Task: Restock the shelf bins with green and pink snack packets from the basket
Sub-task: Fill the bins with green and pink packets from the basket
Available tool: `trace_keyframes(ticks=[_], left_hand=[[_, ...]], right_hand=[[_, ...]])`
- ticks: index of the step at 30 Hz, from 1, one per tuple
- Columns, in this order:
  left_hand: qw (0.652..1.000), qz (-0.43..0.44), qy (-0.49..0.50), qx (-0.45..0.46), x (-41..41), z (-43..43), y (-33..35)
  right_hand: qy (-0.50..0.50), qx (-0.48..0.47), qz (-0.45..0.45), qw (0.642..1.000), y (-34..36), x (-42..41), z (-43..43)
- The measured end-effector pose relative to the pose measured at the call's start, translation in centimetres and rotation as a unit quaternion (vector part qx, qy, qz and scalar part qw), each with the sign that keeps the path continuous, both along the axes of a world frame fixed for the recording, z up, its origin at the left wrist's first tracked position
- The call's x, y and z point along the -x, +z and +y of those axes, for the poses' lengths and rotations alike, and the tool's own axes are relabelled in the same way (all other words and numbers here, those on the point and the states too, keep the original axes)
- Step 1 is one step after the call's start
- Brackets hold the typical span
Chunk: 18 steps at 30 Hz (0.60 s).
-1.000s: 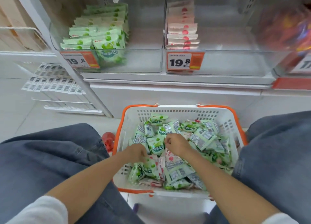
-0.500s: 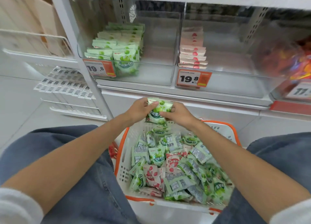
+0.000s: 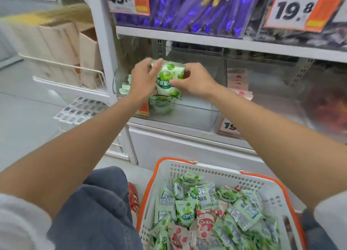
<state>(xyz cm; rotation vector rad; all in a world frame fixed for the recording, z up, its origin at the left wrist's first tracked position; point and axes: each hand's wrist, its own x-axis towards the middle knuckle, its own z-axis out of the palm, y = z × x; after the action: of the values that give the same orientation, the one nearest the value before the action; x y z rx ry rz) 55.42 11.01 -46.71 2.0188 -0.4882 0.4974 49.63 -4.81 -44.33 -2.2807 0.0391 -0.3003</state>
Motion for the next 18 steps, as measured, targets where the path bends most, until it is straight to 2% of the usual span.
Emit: trace_keyframes(ticks=[4, 7, 9, 12, 18], left_hand=[[0.995, 0.028, -0.062, -0.077, -1.8, 1.8, -1.4], [0.98, 0.025, -0.06, -0.187, -2.6, 3.3, -2.4], [0.971, 0.001, -0.039, -0.237, -2.9, 3.8, -3.1], [0.974, -0.012, -0.026, -0.224, -2.6, 4.0, -3.6], [0.983, 0.02, -0.002, -0.184, -2.9, 3.8, -4.2]], right_hand=[[-0.013, 0.041, 0.053, 0.998, -1.5, -1.9, 0.4], [-0.021, 0.057, 0.112, 0.992, -3.2, -2.6, 1.3], [-0.015, 0.033, 0.153, 0.988, -3.9, -2.7, 2.2], [-0.025, -0.046, 0.201, 0.978, -4.5, -3.2, 3.3], [-0.06, -0.086, 0.249, 0.963, -4.6, -3.5, 3.5]])
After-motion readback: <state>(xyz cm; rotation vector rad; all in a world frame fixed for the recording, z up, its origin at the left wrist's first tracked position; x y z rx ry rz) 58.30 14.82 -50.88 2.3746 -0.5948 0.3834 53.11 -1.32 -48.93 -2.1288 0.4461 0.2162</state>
